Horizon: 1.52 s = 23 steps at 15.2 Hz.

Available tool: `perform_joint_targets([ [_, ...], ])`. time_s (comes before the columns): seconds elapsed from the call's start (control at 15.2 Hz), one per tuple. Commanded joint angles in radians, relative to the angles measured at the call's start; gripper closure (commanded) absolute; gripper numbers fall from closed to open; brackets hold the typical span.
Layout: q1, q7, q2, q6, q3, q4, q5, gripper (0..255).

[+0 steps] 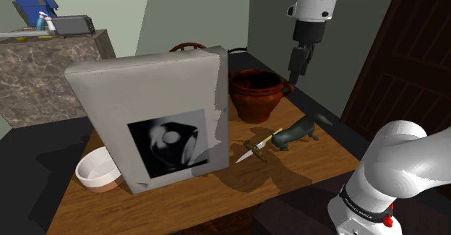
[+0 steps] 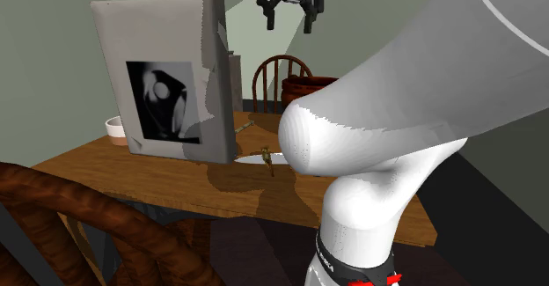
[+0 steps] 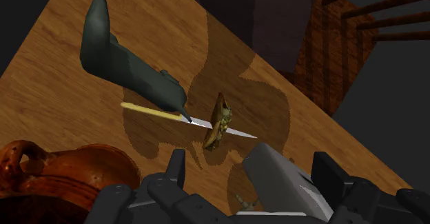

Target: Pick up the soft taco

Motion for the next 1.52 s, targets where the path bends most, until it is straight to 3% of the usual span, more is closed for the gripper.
perform_joint_targets([
  [0.0,0.0,0.0,0.0,0.0,0.0,0.0,0.0,0],
  [0.73,-0.018,0.162,0.074,0.397,0.156,-0.301,0.003,0],
  [1.12,-0.045,0.272,0.217,0.636,0.248,-0.394,-0.019,0],
  [1.45,-0.098,0.396,0.395,0.841,0.333,-0.425,-0.085,0],
])
